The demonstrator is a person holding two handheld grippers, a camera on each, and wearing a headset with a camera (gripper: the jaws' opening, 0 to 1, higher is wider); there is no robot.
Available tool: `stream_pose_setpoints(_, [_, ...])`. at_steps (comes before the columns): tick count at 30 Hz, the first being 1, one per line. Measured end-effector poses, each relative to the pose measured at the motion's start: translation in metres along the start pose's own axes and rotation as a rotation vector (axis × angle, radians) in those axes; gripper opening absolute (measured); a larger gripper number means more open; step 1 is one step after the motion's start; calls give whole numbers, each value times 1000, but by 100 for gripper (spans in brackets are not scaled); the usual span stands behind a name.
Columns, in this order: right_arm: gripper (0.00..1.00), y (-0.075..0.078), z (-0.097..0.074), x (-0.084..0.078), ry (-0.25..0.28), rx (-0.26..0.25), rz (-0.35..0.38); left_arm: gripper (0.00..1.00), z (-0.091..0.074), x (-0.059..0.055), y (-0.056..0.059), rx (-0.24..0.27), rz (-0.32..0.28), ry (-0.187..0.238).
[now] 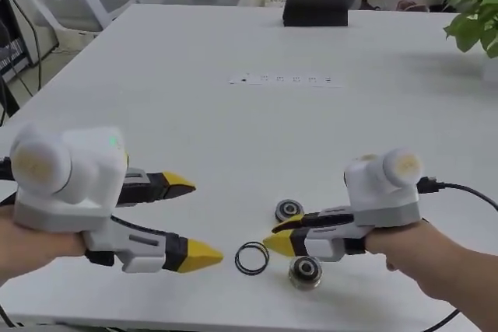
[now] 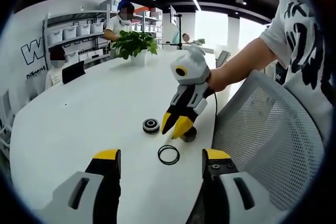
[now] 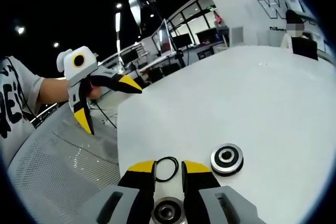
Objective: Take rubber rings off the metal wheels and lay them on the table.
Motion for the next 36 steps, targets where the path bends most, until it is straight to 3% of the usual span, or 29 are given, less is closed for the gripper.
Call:
stream_pose_setpoints(14, [19,3,-22,3,80,-39,8,60,6,9,-4,-2,8,8])
stream_pose_setpoints(36, [24,16,-52,0,151,-137,11,58,23,27,-10,-23,20,14])
Point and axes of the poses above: the centre of the closed fingertips' face, and the gripper's own axes: z roughly forward along the fingers, y roughly to its right, x roughly out of its top, the point moved 10 cm from there along -z, roughly backward along the fingers, and after that the axes turned 15 degrees about -y, right-handed, at the moved point
